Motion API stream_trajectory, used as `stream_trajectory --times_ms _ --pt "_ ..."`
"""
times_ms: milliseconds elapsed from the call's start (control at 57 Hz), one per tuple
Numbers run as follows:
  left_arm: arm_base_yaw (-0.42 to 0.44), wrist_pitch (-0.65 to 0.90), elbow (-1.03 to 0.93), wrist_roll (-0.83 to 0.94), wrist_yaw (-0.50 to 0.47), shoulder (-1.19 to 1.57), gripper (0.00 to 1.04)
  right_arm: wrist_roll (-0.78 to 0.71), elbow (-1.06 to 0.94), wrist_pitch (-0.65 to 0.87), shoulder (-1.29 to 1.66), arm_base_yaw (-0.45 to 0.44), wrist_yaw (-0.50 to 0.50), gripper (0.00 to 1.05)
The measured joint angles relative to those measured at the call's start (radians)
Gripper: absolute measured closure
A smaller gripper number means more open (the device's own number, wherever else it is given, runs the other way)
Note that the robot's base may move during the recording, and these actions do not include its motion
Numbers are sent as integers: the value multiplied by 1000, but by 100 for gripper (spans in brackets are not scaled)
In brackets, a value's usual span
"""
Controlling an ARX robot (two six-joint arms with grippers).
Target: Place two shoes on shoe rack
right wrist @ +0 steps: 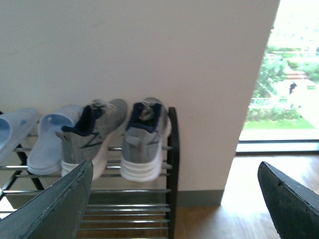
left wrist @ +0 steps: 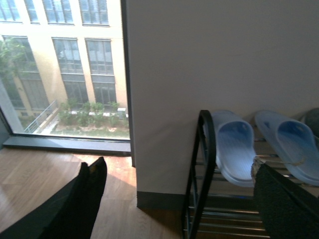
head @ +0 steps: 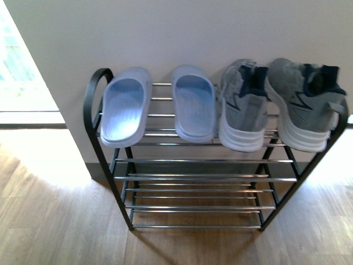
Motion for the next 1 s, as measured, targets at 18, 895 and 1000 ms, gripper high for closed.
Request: stream_trajectory --times_ms 18,895,1000 --pt "0 0 0 0 0 0 11 0 0 0 0 0 0 9" --pt "1 0 0 4 4 0 9 0 0 0 -1 -1 2 9" --pt "1 0 0 3 4 0 9 0 0 -1 0 -1 1 9"
